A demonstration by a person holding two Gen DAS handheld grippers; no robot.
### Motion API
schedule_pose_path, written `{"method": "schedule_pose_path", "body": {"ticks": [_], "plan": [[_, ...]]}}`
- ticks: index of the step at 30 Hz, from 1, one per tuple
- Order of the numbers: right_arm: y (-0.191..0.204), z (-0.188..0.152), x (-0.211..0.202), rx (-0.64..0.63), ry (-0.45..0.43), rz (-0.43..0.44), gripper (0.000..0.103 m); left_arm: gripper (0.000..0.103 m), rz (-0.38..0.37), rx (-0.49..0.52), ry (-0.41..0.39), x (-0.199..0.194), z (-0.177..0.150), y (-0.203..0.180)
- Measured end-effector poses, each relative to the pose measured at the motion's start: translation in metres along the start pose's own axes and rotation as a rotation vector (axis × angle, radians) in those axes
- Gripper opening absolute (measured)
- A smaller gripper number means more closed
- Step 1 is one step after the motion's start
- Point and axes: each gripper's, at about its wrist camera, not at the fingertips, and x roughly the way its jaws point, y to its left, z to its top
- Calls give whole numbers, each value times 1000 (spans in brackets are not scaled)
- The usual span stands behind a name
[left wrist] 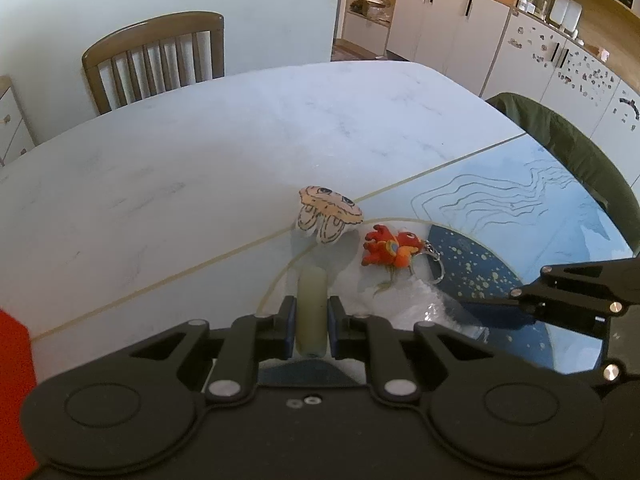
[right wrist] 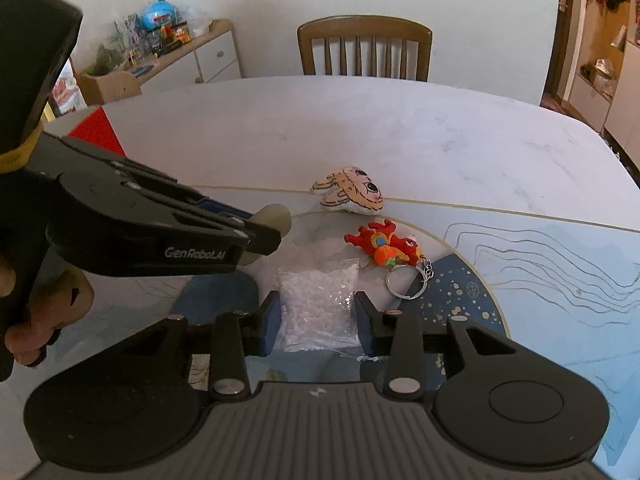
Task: Organize objects
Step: 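Grasp the pale green cylinder with the left tool while the right grasps the white bead bag, then carry the green cylinder and bead bag over the red-edged box with both tools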
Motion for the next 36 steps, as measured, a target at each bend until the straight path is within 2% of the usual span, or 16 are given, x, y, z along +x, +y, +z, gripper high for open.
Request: {"method": "schedule_pose_path", "body": {"ticks": [14, 27, 36], "plan": [[22, 16, -61, 33, -82, 27, 38, 14, -6, -68, -19, -67, -10, 10], [78, 37, -105, -39, -141, 79, 38, 14, 46, -123, -55, -141, -23, 32], [129, 58, -121, -108, -181, 133, 38, 14, 68, -166, -101, -186, -39, 60]]}}
